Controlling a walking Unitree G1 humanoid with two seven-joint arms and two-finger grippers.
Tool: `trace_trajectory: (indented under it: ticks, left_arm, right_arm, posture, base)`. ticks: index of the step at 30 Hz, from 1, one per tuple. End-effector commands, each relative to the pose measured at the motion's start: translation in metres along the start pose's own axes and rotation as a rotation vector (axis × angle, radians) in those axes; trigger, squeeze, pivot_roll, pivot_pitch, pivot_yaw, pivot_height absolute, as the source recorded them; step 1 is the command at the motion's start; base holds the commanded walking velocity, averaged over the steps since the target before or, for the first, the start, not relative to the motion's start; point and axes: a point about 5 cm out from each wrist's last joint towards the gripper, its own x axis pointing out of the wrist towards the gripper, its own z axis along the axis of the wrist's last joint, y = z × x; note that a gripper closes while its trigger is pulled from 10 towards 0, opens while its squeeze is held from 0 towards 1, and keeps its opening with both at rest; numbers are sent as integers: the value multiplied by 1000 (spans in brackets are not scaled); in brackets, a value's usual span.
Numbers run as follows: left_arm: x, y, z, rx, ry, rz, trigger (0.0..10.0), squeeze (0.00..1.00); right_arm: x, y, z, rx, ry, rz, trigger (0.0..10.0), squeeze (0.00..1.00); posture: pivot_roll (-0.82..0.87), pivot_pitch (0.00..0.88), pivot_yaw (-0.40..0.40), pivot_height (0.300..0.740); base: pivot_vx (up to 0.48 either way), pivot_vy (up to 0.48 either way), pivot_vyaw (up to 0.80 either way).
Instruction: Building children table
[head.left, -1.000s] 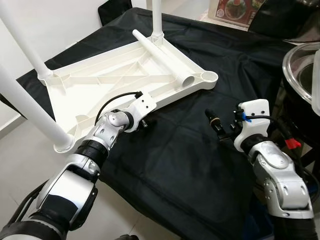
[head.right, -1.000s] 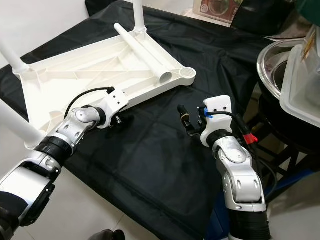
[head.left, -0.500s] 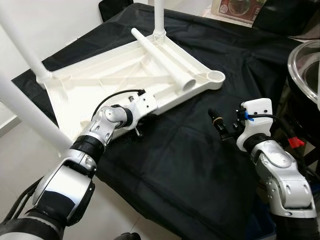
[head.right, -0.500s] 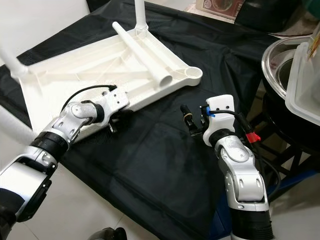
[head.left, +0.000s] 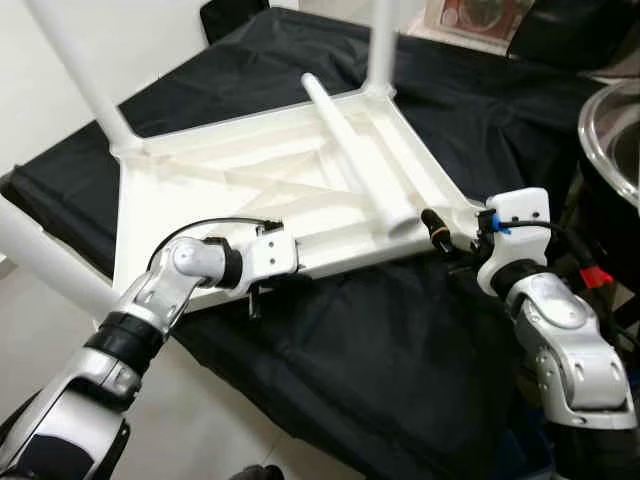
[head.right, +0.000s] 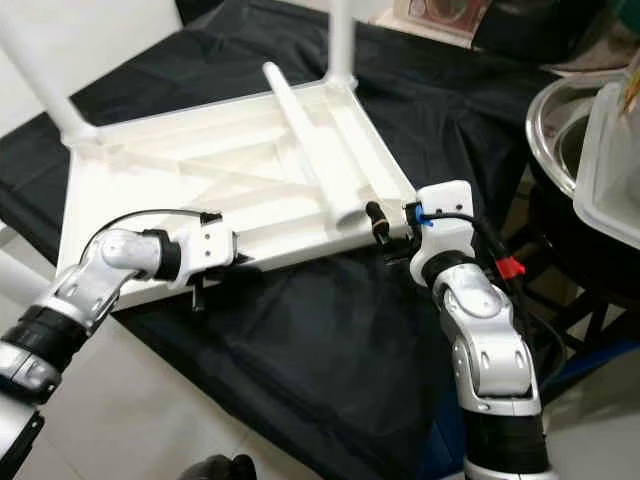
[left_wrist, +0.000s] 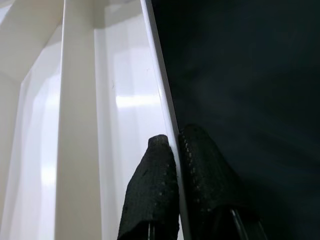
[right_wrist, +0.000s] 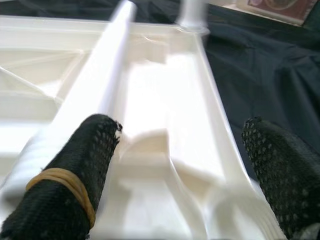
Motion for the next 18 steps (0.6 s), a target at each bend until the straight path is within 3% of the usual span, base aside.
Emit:
trace_trajectory:
  ticks: [1, 5, 6, 8, 9, 10, 13, 14, 18]
  left_arm:
    - [-9, -7, 6, 86, -28, -66, 941, 0]
    - [-22, -8, 4, 98, -16, -86, 1961, 0]
    - [-31, -7, 1, 114, 8, -94, 2980, 0]
    - [-39, -5, -1, 127, 34, -94, 3373, 0]
    - [-44, -2, -3, 140, 56, -86, 4196, 0]
    - [-49, 2, -4, 159, 79, -69, 8863, 0]
    - [-53, 7, -6, 190, 104, -42, 8863, 0]
    - [-59, 17, -8, 255, 163, 26, 10000, 0]
    - [-67, 29, -9, 331, 222, 97, 10000, 0]
  right_arm:
    - [-1, -2, -6, 2, 31, -5, 10000, 0]
    - [0, -2, -6, 0, 33, -6, 10000, 0]
    - [0, -2, -6, 0, 34, -7, 10000, 0]
    - [0, -3, -6, 0, 35, -8, 10000, 0]
    - [0, -3, -7, 0, 36, -8, 10000, 0]
    - [0, -3, -7, 0, 37, -8, 10000, 0]
    - [0, -2, -7, 0, 39, -7, 10000, 0]
    - [0, -1, -7, 1, 40, -4, 10000, 0]
    - [1, 0, -8, 1, 41, 1, 10000, 0]
  posture:
    - [-100, 203, 7, 740]
    - [-100, 203, 6, 740]
    - [-99, 203, 4, 740]
    - [-98, 204, 3, 740]
    - [-97, 204, 4, 740]
    - [-97, 205, 3, 740]
    - [-94, 205, 0, 740]
    - [-93, 206, -1, 740]
    - [-94, 205, -1, 740]
  base:
    - [0, 0, 0]
    - [0, 0, 0]
    - [0, 0, 0]
    - [0, 0, 0]
    - [0, 0, 0]
    - [0, 0, 0]
    - [0, 0, 0]
    - [0, 0, 0]
    - [0, 0, 0]
